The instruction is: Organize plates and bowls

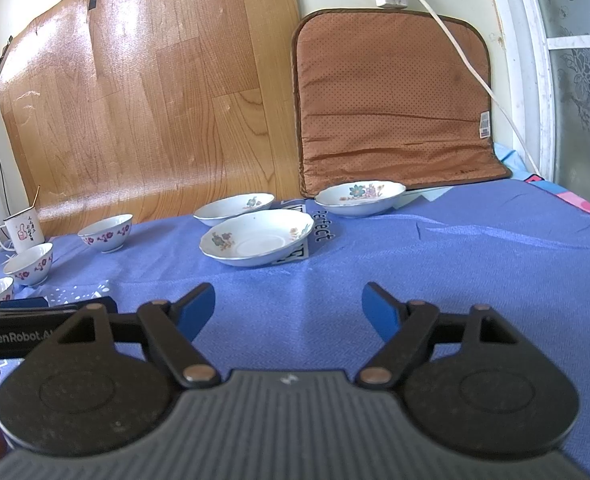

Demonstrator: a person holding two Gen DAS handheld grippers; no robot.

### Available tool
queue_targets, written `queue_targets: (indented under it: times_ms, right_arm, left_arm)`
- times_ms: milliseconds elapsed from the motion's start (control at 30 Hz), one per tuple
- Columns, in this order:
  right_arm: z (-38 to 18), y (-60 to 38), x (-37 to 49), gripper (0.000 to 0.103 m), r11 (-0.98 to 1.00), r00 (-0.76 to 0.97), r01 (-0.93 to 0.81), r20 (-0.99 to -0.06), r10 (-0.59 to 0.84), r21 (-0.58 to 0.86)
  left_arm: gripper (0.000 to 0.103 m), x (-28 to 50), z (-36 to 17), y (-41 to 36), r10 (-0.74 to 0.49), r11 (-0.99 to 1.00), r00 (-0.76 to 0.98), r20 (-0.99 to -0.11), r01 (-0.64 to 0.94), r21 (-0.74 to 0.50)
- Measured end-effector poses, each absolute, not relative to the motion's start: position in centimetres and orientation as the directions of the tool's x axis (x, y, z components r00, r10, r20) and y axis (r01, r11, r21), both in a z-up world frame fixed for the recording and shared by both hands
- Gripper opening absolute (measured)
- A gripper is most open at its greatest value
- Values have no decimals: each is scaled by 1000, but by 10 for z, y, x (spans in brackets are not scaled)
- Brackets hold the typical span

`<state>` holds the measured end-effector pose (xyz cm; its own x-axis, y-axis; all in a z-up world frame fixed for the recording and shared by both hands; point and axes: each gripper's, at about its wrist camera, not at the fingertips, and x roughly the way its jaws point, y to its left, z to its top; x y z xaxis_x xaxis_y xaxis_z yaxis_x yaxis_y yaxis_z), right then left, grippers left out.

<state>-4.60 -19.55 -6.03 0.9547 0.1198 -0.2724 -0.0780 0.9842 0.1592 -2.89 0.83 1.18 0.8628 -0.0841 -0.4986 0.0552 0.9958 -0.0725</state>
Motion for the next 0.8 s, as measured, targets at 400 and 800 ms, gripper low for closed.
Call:
queue_targets:
  times_ms: [400, 800]
  right_arm:
    - [-53, -205, -28, 70, 977, 927, -61, -352, 131, 204]
    - [-17, -212, 56, 48, 972, 887, -91, -426, 179, 218]
  left_arm:
    - [103, -23, 10, 17, -93, 992, 848, -522, 35, -119]
    - [98, -23, 9, 18, -105, 991, 850, -517, 45, -126]
